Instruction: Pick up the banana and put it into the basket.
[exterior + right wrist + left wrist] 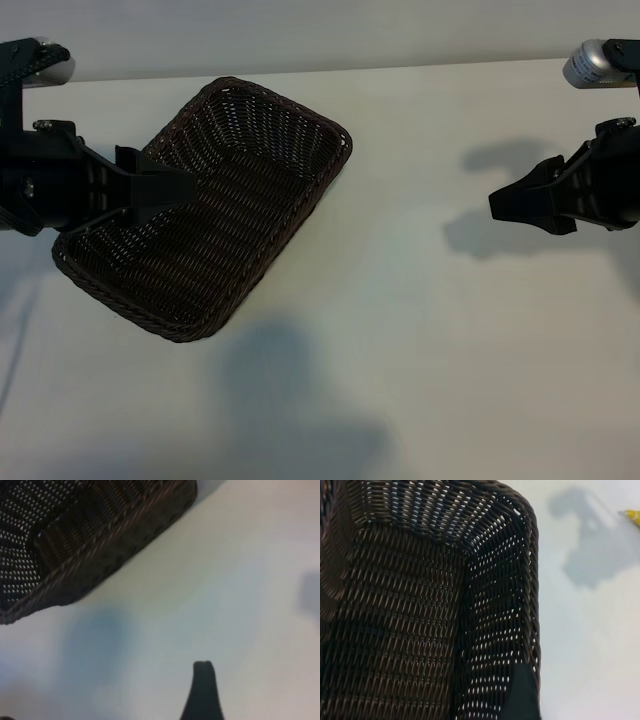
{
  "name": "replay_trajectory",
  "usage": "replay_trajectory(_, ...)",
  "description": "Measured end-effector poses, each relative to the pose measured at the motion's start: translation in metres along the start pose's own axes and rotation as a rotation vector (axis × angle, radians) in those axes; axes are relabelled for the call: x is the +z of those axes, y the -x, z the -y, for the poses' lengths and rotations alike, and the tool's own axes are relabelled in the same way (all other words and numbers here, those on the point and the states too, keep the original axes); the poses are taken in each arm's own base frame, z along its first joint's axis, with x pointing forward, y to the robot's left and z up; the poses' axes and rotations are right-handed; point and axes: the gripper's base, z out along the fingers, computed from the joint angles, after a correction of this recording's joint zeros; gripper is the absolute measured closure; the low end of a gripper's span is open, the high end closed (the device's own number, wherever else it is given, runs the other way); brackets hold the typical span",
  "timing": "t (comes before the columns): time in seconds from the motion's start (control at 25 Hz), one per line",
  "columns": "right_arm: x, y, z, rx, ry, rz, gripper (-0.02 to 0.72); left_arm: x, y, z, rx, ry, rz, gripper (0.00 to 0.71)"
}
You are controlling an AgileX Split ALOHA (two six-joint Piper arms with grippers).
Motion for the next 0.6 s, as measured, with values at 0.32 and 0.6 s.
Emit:
replay_trajectory(0.32, 0.0, 0.0, 0.0, 0.0, 0.0, 0.0, 0.131, 0.0, 0.0, 0.0, 0.001, 0.0, 0.0, 0.11)
replay_trajectory(0.6, 0.0, 0.0, 0.0, 0.0, 0.0, 0.0, 0.131, 0.0, 0.0018, -0.0015, -0.047, 0.016, 0.02, 0.11)
